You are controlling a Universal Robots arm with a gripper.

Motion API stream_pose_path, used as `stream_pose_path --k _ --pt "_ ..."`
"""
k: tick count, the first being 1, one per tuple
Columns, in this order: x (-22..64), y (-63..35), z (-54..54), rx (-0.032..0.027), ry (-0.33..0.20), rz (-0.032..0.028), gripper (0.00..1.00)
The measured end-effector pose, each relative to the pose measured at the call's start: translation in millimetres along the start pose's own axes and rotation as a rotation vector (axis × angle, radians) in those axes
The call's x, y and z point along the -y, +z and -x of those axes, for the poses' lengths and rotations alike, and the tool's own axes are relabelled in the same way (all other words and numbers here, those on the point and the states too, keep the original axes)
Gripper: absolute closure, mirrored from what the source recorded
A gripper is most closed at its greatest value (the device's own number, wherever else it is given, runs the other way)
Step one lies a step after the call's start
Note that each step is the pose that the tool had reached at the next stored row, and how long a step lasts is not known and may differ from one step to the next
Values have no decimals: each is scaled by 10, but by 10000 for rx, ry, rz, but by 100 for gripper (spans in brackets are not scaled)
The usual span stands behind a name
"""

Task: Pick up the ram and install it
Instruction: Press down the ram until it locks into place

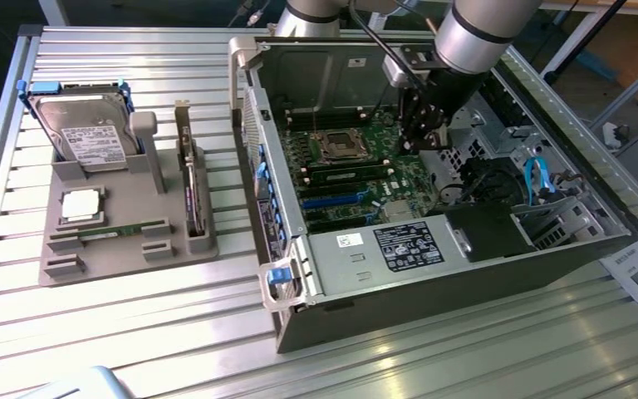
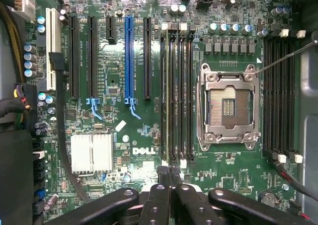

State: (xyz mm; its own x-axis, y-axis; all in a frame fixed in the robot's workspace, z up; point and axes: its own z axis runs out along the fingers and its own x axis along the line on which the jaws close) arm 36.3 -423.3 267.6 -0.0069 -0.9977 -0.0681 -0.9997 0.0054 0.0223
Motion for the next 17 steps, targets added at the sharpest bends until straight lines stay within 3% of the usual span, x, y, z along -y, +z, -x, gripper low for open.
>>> stream_pose_path --k 17 --pt "3 157 -11 0 0 0 90"
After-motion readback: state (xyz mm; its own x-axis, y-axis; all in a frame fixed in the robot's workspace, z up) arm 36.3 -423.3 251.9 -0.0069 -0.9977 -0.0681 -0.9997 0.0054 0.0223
